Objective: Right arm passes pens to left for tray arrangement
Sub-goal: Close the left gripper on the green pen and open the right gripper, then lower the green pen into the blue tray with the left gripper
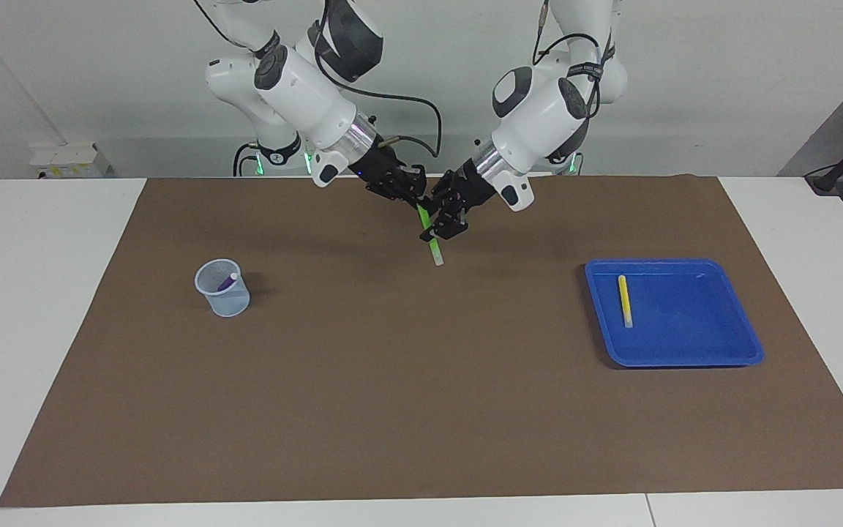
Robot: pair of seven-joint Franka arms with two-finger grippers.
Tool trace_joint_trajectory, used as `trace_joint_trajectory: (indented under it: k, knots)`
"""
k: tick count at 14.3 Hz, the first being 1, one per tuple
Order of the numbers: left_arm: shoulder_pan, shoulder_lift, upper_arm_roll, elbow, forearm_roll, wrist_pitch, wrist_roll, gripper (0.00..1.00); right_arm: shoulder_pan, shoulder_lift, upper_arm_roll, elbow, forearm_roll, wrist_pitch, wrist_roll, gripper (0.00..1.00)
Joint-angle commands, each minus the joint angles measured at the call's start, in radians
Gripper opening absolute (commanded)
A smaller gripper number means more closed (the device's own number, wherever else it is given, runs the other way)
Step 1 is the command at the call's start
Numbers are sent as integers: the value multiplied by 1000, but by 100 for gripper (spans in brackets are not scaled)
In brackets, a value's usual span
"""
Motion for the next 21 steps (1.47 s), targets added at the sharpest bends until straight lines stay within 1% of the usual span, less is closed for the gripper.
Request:
trace_joint_trajectory:
  k: [1,3,4,8,13,14,16,17,19,20,21]
  knots:
    - [5,-29,4,-19,-20,-38,44,43,-8,-26,2,-21,24,3,3,0]
    - [5,-29,4,-19,-20,-40,53,9,-8,-26,2,-21,22,1,3,0]
    - [5,-29,4,-19,-20,-41,59,0,-8,-26,2,-21,22,1,3,0]
    - [2,-29,4,-19,-18,-43,73,0,-10,-26,2,-21,20,1,5,0]
    - [7,-36,12,-16,-20,-81,105,0,-10,-25,2,-21,20,1,14,0]
    - [7,-38,16,-14,-20,-86,105,0,-11,-25,2,-19,20,1,14,13]
    - [8,-42,19,-15,-20,-93,105,0,-11,-23,0,-19,20,3,15,82]
    - [20,-44,19,-16,-20,-100,105,0,-11,-23,0,-18,19,3,15,100]
    - [30,-45,19,-16,-20,-110,107,0,-11,-23,-1,-16,4,1,5,100]
    - [34,-49,19,-19,-20,-112,107,0,-13,-22,-3,-16,-25,-5,3,100]
    - [36,-49,19,-19,-20,-112,111,0,-22,-20,-4,-13,-83,-26,0,100]
